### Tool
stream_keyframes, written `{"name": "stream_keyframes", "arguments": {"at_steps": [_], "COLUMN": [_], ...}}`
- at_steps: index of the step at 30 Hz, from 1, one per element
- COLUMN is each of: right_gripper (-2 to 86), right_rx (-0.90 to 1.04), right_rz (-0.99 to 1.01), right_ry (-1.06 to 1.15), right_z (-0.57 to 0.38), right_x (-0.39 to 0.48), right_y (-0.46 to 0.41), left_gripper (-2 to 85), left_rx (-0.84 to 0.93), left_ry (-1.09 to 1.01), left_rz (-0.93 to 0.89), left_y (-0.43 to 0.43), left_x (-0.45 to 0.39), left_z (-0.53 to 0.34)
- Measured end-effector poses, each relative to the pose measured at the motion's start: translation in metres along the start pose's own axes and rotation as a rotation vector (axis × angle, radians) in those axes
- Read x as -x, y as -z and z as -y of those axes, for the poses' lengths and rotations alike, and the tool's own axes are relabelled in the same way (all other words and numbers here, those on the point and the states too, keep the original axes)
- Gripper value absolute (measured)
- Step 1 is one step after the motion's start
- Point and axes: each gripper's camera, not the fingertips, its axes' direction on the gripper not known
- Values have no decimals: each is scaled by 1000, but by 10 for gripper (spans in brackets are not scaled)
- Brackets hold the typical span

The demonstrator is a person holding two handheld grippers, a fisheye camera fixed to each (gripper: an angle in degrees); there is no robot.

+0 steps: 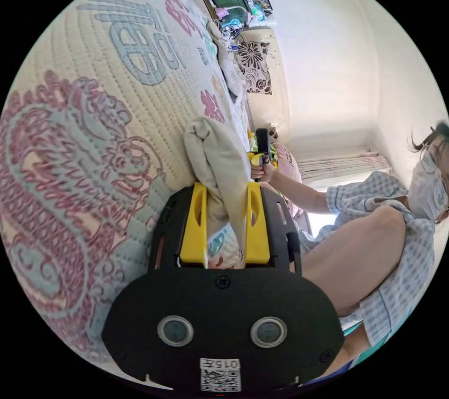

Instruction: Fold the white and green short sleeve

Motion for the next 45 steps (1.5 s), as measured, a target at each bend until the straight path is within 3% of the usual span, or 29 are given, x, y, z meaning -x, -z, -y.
{"name": "stream_keyframes", "arguments": {"at_steps": [5,13,19,25,30,32,35,38,42,45], "right_gripper": [34,1,-1,-1,9,30,62,73,75,94], "right_rx": [91,139,262,323,295,262,247,228,225,408], "right_rz": [30,63,183,284,172,133,49,-112,-201,-185], "right_ry": [6,196,414,469,470,368,179,156,342,599], "right_z": [39,117,216,301,384,424,454,451,416,375], "right_x": [11,90,167,233,286,296,285,276,287,317], "right_y": [-58,-137,-270,-397,-470,-500,-530,-541,-547,-575], "left_gripper": [82,65,63,63,65,70,80,82,84,84], "left_rx": [-25,-211,-378,-557,-640,-693,-769,-795,-889,-969], "left_ry": [20,-28,-43,-2,26,62,230,361,295,215], "left_rz": [-46,-84,121,299,365,441,548,671,750,733], "left_y": [33,144,292,412,502,535,556,553,530,496], "left_x": [-2,-48,-105,-149,-157,-148,-116,-100,-124,-146], "left_z": [-16,-71,-142,-203,-196,-187,-187,-207,-254,-298]}}
